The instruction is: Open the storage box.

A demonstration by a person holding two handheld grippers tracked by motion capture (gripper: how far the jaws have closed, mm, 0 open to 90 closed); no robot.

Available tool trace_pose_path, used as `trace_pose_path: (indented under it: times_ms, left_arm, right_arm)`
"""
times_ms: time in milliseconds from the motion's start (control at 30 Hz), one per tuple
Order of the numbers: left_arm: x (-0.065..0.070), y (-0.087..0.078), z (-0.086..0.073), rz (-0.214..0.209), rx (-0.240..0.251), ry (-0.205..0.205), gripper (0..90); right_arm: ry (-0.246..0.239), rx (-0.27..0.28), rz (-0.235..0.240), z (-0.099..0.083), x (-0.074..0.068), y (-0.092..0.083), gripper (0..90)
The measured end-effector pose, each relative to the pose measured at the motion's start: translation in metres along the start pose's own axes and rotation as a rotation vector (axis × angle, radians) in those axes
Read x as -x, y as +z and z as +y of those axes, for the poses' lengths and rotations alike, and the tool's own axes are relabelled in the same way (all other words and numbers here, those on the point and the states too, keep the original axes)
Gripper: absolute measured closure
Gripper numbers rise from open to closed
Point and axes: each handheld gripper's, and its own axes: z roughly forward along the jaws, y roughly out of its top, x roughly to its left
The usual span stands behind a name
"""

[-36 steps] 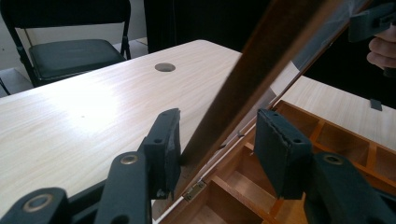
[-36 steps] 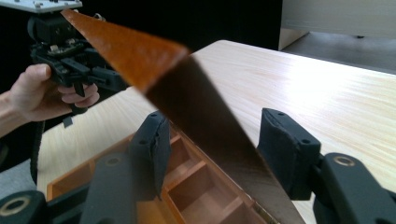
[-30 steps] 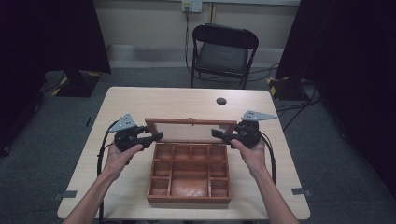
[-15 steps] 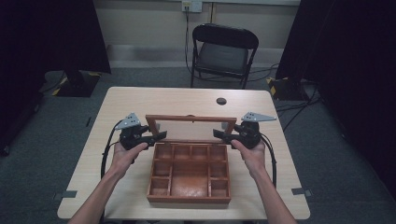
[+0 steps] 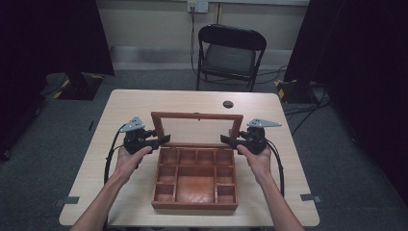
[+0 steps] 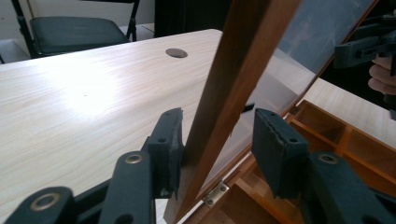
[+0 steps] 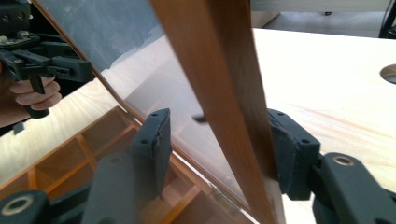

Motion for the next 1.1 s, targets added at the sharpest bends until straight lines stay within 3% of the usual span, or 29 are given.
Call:
trace_pose_path:
  times_ms: [300,367,567,800,967,1100]
  left_arm:
    - [-0.007,0.002,-0.005,0.005,-0.011,-0.028,57.6]
    - [-0.008,0.004,-0.007,0.009,-0.034,-0.016,58.4]
    - [-0.01,0.006,-0.008,0.014,-0.045,-0.013,58.3]
    - [-0.015,0.01,-0.008,0.02,-0.042,-0.041,61.4]
    - [-0.017,0.013,-0.008,0.025,-0.046,-0.044,60.3]
    - [-0.018,0.016,-0.008,0.027,-0.045,-0.061,59.2]
  right_arm:
    - [0.005,-0.008,-0.026,-0.003,0.005,0.006,47.2]
    - [0.005,-0.009,-0.034,-0.003,0.005,0.006,47.9]
    - [-0.002,-0.04,-0.049,-0.007,0.009,0.009,49.5]
    - [0.001,-0.058,-0.076,-0.01,0.011,0.015,49.9]
    - [0.028,-0.045,-0.066,-0.011,0.017,0.018,50.8]
    - [0.021,-0.046,-0.076,-0.011,0.019,0.02,52.5]
